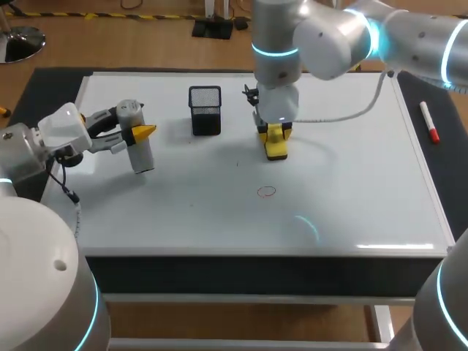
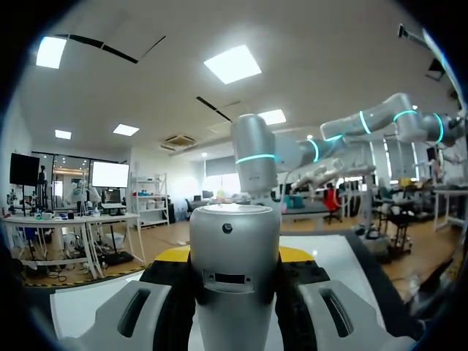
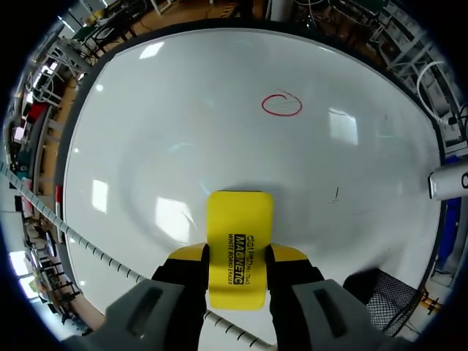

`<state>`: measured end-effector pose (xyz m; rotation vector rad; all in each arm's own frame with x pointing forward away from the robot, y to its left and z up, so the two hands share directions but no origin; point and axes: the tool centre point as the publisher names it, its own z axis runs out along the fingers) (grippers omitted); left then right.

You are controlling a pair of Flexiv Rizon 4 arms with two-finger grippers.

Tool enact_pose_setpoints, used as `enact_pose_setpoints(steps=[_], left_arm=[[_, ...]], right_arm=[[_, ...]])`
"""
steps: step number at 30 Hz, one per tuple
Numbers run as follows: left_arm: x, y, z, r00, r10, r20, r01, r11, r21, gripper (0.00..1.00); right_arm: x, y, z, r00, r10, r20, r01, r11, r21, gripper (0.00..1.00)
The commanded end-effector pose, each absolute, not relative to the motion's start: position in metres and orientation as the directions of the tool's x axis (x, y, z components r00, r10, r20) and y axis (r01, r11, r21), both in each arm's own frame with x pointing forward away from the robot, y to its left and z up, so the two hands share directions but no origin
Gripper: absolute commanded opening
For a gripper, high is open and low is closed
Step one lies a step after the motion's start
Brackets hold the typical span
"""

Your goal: Pick up the inspection probe, press it on each red-marked spot on the whiteboard one by one, put down the probe, pick up the eraser, and wipe off all the red marks.

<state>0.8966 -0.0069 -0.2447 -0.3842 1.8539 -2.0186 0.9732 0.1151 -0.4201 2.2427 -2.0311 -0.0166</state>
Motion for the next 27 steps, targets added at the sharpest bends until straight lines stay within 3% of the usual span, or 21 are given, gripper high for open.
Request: enact_pose_setpoints(steps=[1, 27], left_arm=[[0.897, -0.007, -0.244, -0.895, -0.444, -0.048, 0.086, -0.066, -0.994, 0.0], [0.897, -0.007, -0.244, -0.895, -0.444, -0.048, 0.086, -0.066, -0.994, 0.0]], right_arm=[[0.976, 0.097, -0.425, 0.087, -0.994, 0.067, -0.992, -0.08, 0.096, 0.0], [0.99, 0.03, -0.395, -0.017, -0.994, 0.108, -1.0, 0.019, 0.02, 0.0]])
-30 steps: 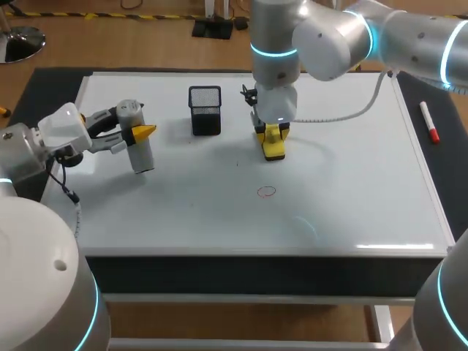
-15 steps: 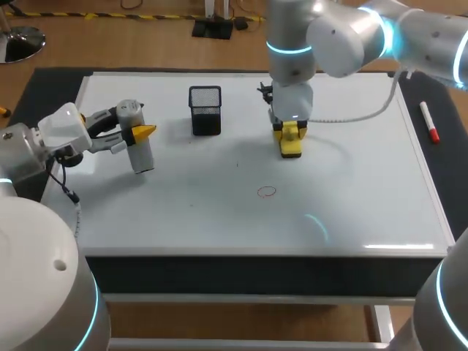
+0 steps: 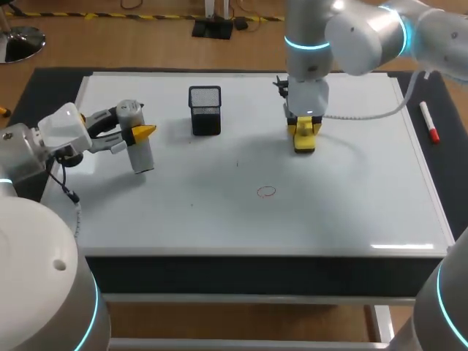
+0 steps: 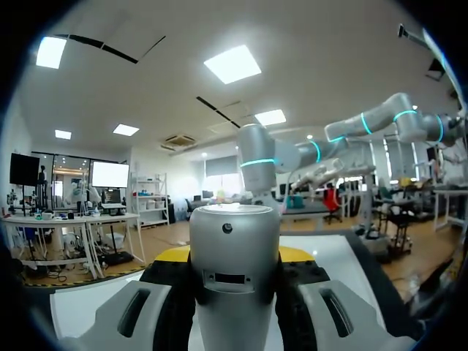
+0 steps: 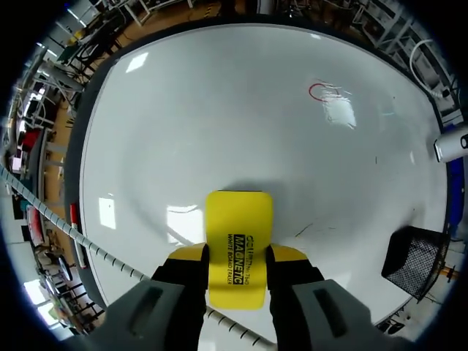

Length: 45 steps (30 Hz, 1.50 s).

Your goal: Pick up the inspection probe, press it on each red-marked spot on the whiteboard one by one, put down the probe, pick up the eraser, and wipe off all the red marks.

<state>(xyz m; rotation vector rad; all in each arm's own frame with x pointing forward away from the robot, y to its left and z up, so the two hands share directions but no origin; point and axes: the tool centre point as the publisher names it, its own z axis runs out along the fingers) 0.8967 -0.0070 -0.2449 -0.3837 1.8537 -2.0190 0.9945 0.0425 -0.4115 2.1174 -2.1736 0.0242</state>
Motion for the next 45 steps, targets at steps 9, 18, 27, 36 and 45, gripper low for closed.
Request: enact_pose_setpoints(steps=[9, 18, 27, 36, 45], left_arm=[[0.897, -0.007, -0.244, -0.895, -0.444, -0.048, 0.086, -0.066, -0.994, 0.0], [0.897, -0.007, -0.244, -0.895, -0.444, -0.048, 0.086, -0.066, -0.994, 0.0], [0.897, -0.007, -0.244, -0.895, -0.444, -0.048, 0.086, -0.066, -0.994, 0.0], [0.897, -0.007, -0.244, -0.895, -0.444, -0.048, 0.086, -0.066, -0.994, 0.0], [0.886, -0.038, -0.244, -0.919, -0.387, -0.071, 0.098, -0.049, -0.994, 0.0]], right_arm=[[1.01, -0.012, -0.37, -0.075, -0.994, 0.078, -0.997, 0.076, 0.015, 0.0], [1.021, -0.039, -0.362, -0.12, -0.99, 0.07, -0.993, 0.121, 0.008, 0.0], [1.022, -0.045, -0.362, -0.131, -0.99, 0.062, -0.991, 0.131, 0.01, 0.0], [1.022, -0.045, -0.362, -0.131, -0.99, 0.062, -0.991, 0.131, 0.01, 0.0], [1.022, -0.045, -0.362, -0.131, -0.99, 0.062, -0.991, 0.131, 0.01, 0.0]])
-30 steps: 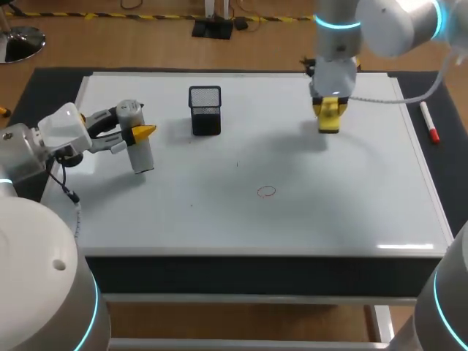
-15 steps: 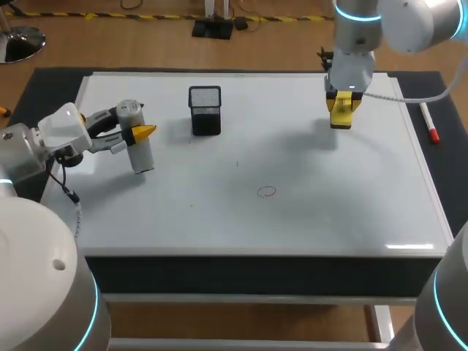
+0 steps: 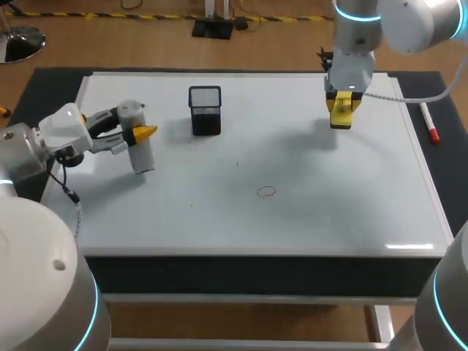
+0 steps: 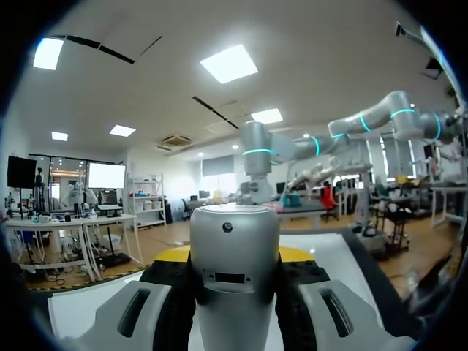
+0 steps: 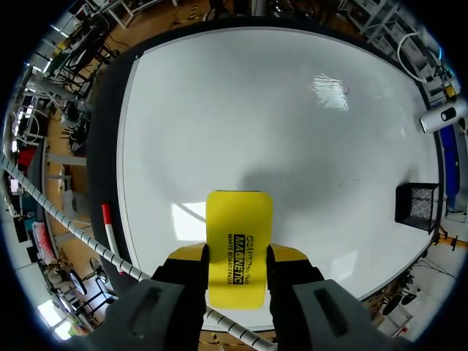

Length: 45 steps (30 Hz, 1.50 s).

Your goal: Pick up the inspection probe, press it on each red-marked spot on the whiteboard one by one, put down the probe, pick up the eraser, and wipe off all the red marks.

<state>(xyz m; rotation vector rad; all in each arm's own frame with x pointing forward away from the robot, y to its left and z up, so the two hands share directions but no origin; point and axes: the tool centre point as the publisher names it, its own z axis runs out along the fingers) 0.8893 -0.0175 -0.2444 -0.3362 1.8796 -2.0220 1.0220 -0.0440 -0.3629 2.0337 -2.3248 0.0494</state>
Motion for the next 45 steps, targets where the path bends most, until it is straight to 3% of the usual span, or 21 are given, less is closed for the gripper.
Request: enact_pose_setpoints(steps=[1, 14, 25, 45], left_arm=[[0.88, -0.048, -0.244, -0.926, -0.371, -0.074, 0.101, -0.053, -0.993, 0.0], [0.838, -0.167, -0.246, -0.979, -0.183, -0.085, 0.108, -0.12, -0.987, 0.0], [0.836, -0.241, -0.247, -0.996, -0.034, -0.079, 0.083, -0.143, -0.986, 0.0], [0.834, -0.302, -0.267, -0.994, 0.101, -0.037, 0.021, -0.162, -0.987, 0.0]], right_arm=[[1.022, -0.045, -0.362, -0.131, -0.99, 0.062, -0.991, 0.131, 0.01, 0.0], [1.022, -0.045, -0.362, -0.131, -0.99, 0.062, -0.991, 0.131, 0.01, 0.0], [1.022, -0.045, -0.362, -0.131, -0.99, 0.062, -0.991, 0.131, 0.01, 0.0], [1.022, -0.045, -0.362, -0.131, -0.99, 0.062, -0.991, 0.131, 0.01, 0.0]])
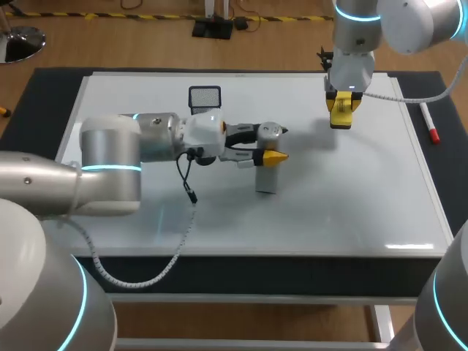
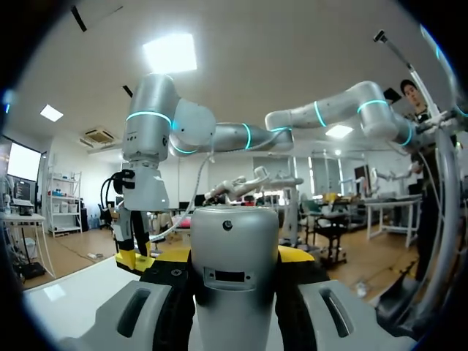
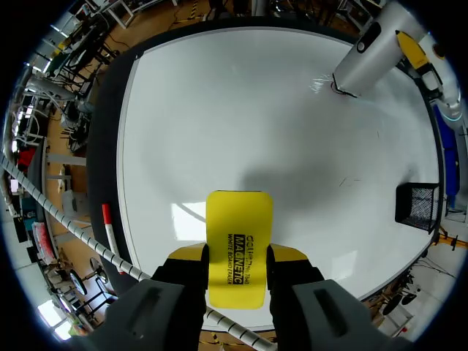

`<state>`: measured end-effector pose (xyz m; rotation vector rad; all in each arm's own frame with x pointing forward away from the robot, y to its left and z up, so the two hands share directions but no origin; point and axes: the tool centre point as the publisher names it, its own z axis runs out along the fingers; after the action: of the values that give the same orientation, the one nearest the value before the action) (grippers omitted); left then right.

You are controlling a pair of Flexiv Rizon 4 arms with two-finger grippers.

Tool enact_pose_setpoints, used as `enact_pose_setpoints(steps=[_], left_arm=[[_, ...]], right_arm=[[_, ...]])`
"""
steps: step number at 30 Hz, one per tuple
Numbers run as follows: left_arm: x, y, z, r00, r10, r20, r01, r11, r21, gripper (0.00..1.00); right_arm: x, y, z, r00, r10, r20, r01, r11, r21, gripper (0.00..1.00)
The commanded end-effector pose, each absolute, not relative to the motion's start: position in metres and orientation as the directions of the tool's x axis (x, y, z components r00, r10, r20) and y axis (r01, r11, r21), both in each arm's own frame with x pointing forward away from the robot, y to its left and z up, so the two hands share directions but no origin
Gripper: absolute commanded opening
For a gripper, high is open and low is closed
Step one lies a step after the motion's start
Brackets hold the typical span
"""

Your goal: Pick up the inspection probe, press it on each red-marked spot on the whiteboard one by one, put down the probe, pick up the eraser, and wipe off all the red marks.

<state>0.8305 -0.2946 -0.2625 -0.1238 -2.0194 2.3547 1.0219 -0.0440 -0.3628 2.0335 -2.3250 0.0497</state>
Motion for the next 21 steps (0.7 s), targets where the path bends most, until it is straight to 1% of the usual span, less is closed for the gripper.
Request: enact_pose_setpoints(steps=[1, 21], left_arm=[[0.8337, -0.3015, -0.268, -0.994, 0.101, -0.037, 0.021, -0.162, -0.987, 0.0], [0.8307, -0.2979, -0.2755, -0.995, 0.096, -0.033, 0.017, -0.166, -0.986, 0.0]], right_arm=[[1.0223, -0.045, -0.3616, -0.131, -0.99, 0.062, -0.991, 0.131, 0.01, 0.0], [1.0223, -0.045, -0.3616, -0.131, -0.99, 0.062, -0.991, 0.131, 0.01, 0.0]])
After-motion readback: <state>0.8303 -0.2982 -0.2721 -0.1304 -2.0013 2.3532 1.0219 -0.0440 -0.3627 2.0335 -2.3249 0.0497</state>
